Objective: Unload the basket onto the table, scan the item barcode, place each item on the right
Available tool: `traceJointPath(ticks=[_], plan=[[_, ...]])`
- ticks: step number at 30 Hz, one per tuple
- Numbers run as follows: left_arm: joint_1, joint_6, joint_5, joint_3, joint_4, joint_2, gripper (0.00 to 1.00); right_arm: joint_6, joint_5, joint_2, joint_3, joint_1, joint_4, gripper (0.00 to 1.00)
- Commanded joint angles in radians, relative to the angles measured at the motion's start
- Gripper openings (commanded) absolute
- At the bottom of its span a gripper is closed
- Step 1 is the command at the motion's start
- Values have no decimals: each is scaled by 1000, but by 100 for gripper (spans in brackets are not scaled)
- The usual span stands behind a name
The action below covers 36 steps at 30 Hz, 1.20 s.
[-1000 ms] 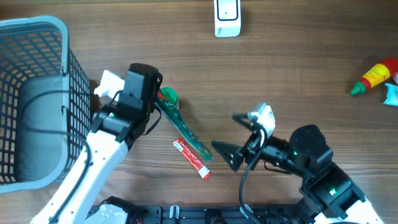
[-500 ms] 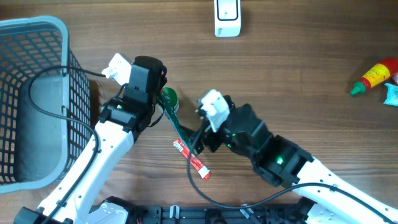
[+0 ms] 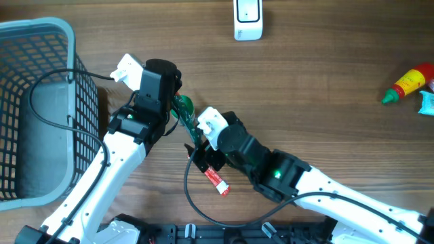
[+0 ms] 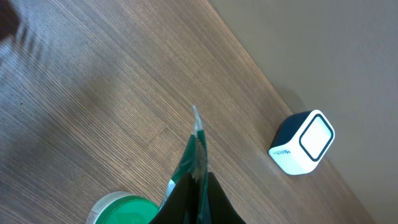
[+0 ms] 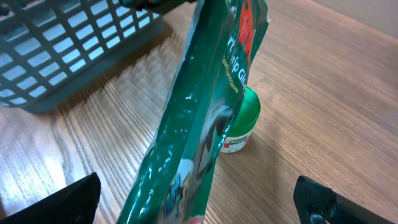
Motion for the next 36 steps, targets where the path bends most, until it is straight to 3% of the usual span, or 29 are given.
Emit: traceJointPath(ticks=[1, 4, 9, 13, 15, 16, 17, 18, 20, 25, 31, 36], plan=[[3, 3, 33, 25, 9, 3, 4, 15, 25, 38, 24, 5, 43, 100], [3, -7, 66, 25, 11, 3, 4, 17, 67, 71, 24, 5, 79, 97], [3, -18, 110, 25, 6, -16, 4, 18, 95, 136, 24, 5, 87, 77], [3, -18, 110, 25, -36, -58, 4, 43, 144, 130, 24, 5, 127, 43], [3, -17, 110, 25, -63, -81, 4, 47, 152, 114, 24, 5, 134, 11], [3, -14, 110, 25, -73, -91, 4, 64, 160, 103, 24, 5, 128, 5], [3, -14, 110, 25, -87, -106, 15, 99, 179, 76, 24, 4, 108, 4], [3, 6, 110, 25, -99, -132, 56, 136, 180, 27, 24, -5, 71, 4], [3, 45, 109, 25, -108, -165, 100, 200, 180, -53, 24, -20, 6, 4], [3, 64, 87, 25, -213, -286, 100, 499, 10, -317, 24, -111, -233, 4], [3, 64, 85, 25, -384, -419, 100, 655, -604, -570, 24, -262, -304, 4], [4, 64, 27, 25, -488, -476, 100, 668, -801, -668, 24, -290, -296, 4]])
